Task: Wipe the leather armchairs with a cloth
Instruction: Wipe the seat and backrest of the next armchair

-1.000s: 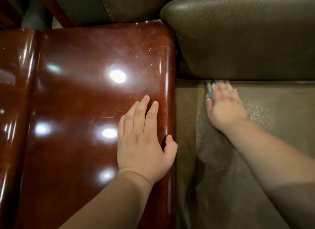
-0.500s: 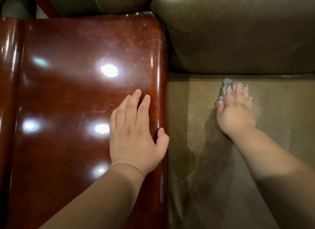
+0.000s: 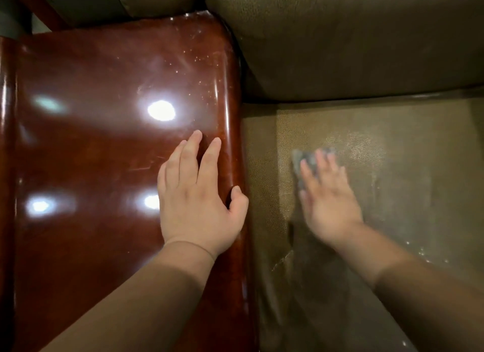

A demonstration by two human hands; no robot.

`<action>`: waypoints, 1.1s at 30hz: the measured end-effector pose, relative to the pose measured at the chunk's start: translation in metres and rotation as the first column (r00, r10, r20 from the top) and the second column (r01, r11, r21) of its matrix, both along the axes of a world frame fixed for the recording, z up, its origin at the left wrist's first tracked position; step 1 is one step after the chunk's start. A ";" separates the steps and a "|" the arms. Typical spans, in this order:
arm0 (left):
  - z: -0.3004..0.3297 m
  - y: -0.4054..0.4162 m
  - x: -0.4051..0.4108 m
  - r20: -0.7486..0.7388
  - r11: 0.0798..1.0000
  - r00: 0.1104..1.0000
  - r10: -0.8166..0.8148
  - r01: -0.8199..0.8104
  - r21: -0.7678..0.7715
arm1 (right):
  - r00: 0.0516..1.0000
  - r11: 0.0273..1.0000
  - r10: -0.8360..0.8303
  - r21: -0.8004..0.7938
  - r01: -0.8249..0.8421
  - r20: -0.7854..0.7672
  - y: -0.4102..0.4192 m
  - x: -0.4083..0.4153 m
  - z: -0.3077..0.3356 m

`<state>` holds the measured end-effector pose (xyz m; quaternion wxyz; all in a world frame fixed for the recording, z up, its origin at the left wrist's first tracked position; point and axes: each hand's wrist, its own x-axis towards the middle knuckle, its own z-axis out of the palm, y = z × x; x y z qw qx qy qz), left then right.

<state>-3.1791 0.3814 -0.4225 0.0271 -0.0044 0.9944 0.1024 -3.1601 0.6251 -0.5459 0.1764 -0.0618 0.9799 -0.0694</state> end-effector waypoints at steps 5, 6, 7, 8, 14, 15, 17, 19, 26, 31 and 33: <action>0.001 0.002 -0.003 -0.037 1.000 0.999 0.001 -0.001 -0.004 | 0.798 0.796 0.603 -0.072 -0.601 0.001 0.050 0.015 0.005; -0.001 0.003 -0.004 -0.039 1.000 0.999 0.000 0.000 0.001 | 0.871 0.871 0.491 -0.026 -0.491 -0.012 0.065 -0.005 0.002; -0.003 0.004 -0.004 -0.041 1.000 0.999 -0.003 0.003 0.008 | 0.952 0.953 0.304 0.016 -0.304 -0.032 0.076 -0.024 0.001; -0.005 0.004 -0.003 -0.043 1.000 0.999 -0.005 0.006 0.011 | 0.996 0.996 0.085 0.024 -0.085 -0.008 0.079 -0.039 0.003; -0.002 0.001 0.000 -0.026 1.000 1.000 0.015 -0.015 0.009 | 0.983 0.982 0.182 -0.064 -0.180 0.032 0.007 0.057 0.013; 0.000 0.002 -0.002 -0.031 1.000 0.999 0.014 -0.014 0.011 | 0.937 0.935 0.348 -0.082 -0.345 0.031 0.018 0.069 0.015; 0.000 0.002 -0.005 -0.039 1.000 0.999 0.007 -0.006 0.012 | 0.854 0.852 0.520 -0.088 -0.516 0.030 0.057 0.058 0.012; -0.002 0.003 -0.004 -0.042 1.000 0.999 0.004 -0.003 0.019 | 0.934 0.934 0.356 -0.015 -0.356 -0.020 0.093 0.031 0.004; -0.007 0.000 0.000 -0.109 0.993 0.987 -0.118 0.120 0.017 | 0.998 1.000 0.022 -0.017 -0.023 -0.057 0.015 0.095 -0.001; -0.003 0.002 0.007 -0.105 0.979 0.974 -0.203 0.204 0.005 | 0.851 0.852 0.522 -0.074 -0.518 0.054 0.080 0.123 0.015; 0.001 0.013 0.028 -0.068 0.965 0.965 -0.254 0.258 0.058 | 0.957 0.958 0.282 0.033 -0.285 0.060 0.114 0.094 0.018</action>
